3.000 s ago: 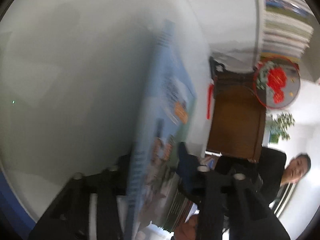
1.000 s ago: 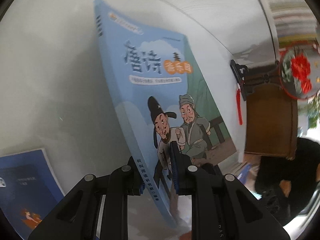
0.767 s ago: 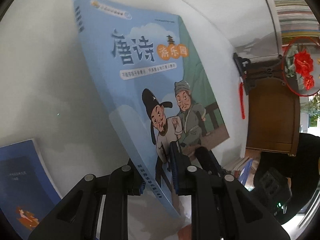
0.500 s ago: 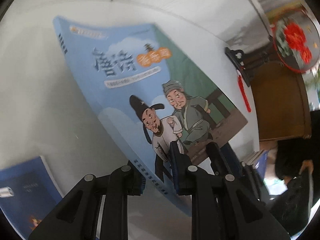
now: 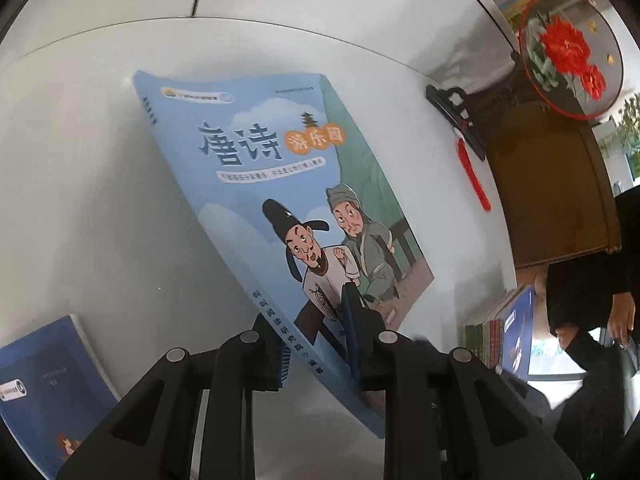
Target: Organize books
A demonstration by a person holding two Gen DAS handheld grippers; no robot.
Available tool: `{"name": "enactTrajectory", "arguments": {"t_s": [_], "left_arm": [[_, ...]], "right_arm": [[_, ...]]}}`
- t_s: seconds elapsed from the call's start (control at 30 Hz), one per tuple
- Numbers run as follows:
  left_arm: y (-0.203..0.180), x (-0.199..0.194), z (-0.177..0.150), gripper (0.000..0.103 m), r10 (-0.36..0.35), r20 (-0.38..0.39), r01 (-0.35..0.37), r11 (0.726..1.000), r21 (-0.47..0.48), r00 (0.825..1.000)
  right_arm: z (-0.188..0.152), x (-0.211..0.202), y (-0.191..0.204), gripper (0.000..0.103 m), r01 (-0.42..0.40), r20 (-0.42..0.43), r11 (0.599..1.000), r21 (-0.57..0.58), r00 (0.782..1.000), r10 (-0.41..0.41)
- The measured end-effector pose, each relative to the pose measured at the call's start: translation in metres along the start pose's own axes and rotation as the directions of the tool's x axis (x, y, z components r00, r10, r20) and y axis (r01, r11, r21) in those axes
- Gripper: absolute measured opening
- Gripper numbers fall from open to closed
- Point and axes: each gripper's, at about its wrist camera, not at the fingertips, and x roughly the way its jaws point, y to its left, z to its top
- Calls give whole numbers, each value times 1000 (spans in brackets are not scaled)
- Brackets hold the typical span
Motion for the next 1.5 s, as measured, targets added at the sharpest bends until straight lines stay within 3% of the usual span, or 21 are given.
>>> {"name": "enactTrajectory", "arguments": {"t_s": [0.1, 0.17, 0.23, 0.33, 0.4, 0.57, 0.6, 0.63, 0.67, 0.7, 0.73, 0.8, 0.87, 0.93, 1.0, 1.07, 1.13, 1.2, 1.37, 1.43, 1.5], "left_arm": [[6, -4, 1, 19, 4, -3, -4, 1000, -8, 1000], [4, 0, 3, 19, 6, -17, -7, 1000, -27, 1000], [7, 1, 4, 19, -5, -27, 3, 999, -51, 1000], [3, 0, 4, 20, 4, -25, -5, 999, -39, 1000], [-1, 1, 6, 20, 9, -23, -10, 1000, -24, 1000], [4, 4, 7, 19, -6, -30, 5, 999, -35, 1000], [4, 4, 7, 19, -7, -31, 5, 999, -37, 999], [5, 5, 7, 19, -7, -33, 6, 999, -39, 999], [5, 6, 6, 20, -8, -34, 6, 999, -41, 999], [5, 6, 6, 19, -8, -35, 6, 999, -42, 999], [5, 6, 6, 19, -9, -36, 7, 999, -43, 999], [5, 6, 7, 19, -12, -36, 10, 999, -45, 999], [4, 5, 7, 19, -14, -36, 12, 999, -43, 999], [4, 5, 8, 19, -15, -39, 13, 999, -47, 999], [5, 6, 9, 19, -18, -43, 16, 998, -57, 999], [6, 6, 9, 19, -21, -46, 18, 998, -61, 999], [8, 4, 10, 20, -14, -29, 12, 998, -64, 999], [10, 0, 13, 19, -15, -16, 14, 997, -75, 1000], [18, -1, 18, 18, -23, -23, 20, 993, -118, 999], [21, -2, 18, 18, -72, -25, 68, 987, -148, 997], [17, -4, 17, 18, -66, -18, 63, 988, -138, 998]], "right_arm": [[-10, 8, -30, 5, -75, -106, 987, 139, 990, 90], [-18, 22, -46, 6, -225, -140, 926, 303, 950, 277], [-22, 33, -51, 6, -329, -118, 854, 403, 907, 405], [-24, 43, -51, 7, -410, -87, 773, 484, 857, 509], [-23, 47, -54, 7, -434, -71, 744, 509, 840, 538], [-18, 44, -60, 10, -387, -93, 776, 497, 866, 491], [-17, 44, -61, 15, -389, -92, 773, 502, 864, 495], [-17, 43, -62, 32, -398, -86, 757, 518, 857, 509], [-17, 43, -65, 46, -405, -71, 731, 550, 849, 523], [-18, 43, -70, 69, -400, -41, 703, 588, 853, 520], [-19, 37, -71, 82, -402, -18, 685, 608, 855, 518], [-23, 40, -80, 83, -415, 33, 634, 653, 852, 523], [-25, 48, -88, 83, -458, 89, 549, 700, 818, 568], [-23, 60, -91, 83, -527, 185, 416, 741, 756, 628], [-22, 69, -92, 83, -578, 269, 316, 752, 708, 653], [-20, 75, -89, 83, -603, 325, 255, 756, 683, 654], [-18, 80, -87, 83, -611, 360, 219, 761, 678, 640], [-18, 81, -86, 82, -617, 373, 223, 755, 683, 627], [-18, 80, -78, 71, -563, 311, 320, 762, 751, 583], [-22, 89, -73, 53, -527, 288, 289, 799, 758, 585], [-25, 98, -69, 48, -513, 309, 210, 832, 743, 593]]}}
